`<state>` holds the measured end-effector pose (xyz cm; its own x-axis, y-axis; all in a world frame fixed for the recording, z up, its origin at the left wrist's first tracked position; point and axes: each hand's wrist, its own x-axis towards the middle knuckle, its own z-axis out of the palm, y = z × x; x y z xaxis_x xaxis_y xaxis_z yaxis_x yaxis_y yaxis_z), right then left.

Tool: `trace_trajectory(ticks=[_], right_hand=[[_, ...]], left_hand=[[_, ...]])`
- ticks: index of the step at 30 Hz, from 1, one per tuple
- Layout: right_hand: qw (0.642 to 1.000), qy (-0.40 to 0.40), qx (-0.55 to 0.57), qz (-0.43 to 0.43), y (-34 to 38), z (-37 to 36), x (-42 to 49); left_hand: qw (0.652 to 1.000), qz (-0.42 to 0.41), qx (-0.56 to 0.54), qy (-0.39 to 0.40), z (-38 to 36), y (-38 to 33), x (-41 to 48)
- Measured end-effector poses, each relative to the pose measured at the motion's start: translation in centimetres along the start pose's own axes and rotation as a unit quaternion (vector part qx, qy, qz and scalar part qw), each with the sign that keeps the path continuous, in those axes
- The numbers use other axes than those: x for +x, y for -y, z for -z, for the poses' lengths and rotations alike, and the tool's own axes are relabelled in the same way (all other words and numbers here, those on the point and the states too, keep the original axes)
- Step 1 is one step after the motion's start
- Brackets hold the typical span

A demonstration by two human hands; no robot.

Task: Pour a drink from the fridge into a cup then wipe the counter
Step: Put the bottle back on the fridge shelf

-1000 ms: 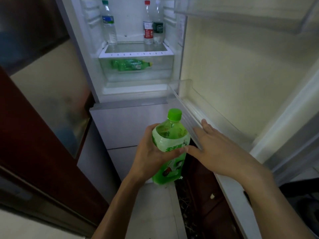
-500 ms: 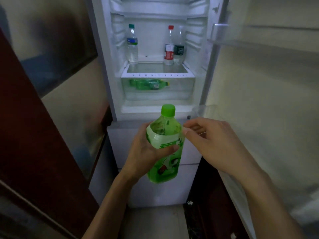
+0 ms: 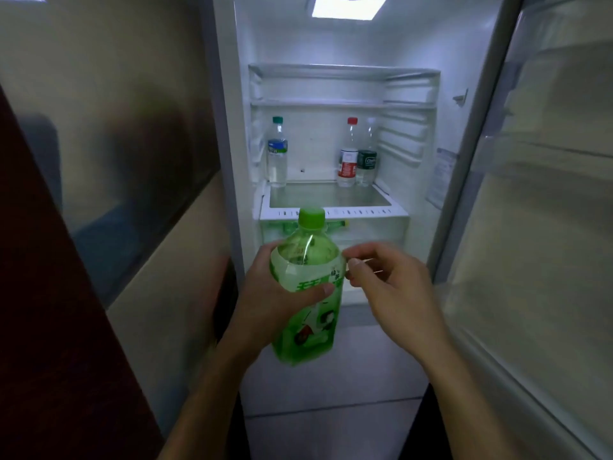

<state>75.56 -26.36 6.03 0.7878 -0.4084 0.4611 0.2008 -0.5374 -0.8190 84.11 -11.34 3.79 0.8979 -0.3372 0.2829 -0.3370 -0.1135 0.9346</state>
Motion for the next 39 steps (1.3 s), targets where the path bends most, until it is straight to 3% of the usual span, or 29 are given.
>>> trace_trajectory(ticks=[10,17,27,31,39], right_hand=[[0.997,-0.032,0.036,0.055,0.9,-1.5,9.9],[0.991,-0.042,0.045,0.116,1.9,-0.8,17.4],[0.975,-0.120,0.099,0.161,4.4,0.6,25.3],[0.957,-0.168,0.132,0.198,5.6,0.5,27.1],[0.930,-0.190,0.176,0.260,7.1,-0.4,30.4]], left_hand=[[0.997,-0.038,0.010,-0.059,0.8,-3.2,9.0],[0.990,-0.095,0.030,-0.099,0.2,-6.5,15.0],[0.967,-0.206,0.077,-0.126,-0.6,-12.5,21.8],[0.945,-0.287,0.122,-0.097,0.8,-15.2,24.3],[0.876,-0.412,0.245,-0.045,3.6,-19.3,30.3]])
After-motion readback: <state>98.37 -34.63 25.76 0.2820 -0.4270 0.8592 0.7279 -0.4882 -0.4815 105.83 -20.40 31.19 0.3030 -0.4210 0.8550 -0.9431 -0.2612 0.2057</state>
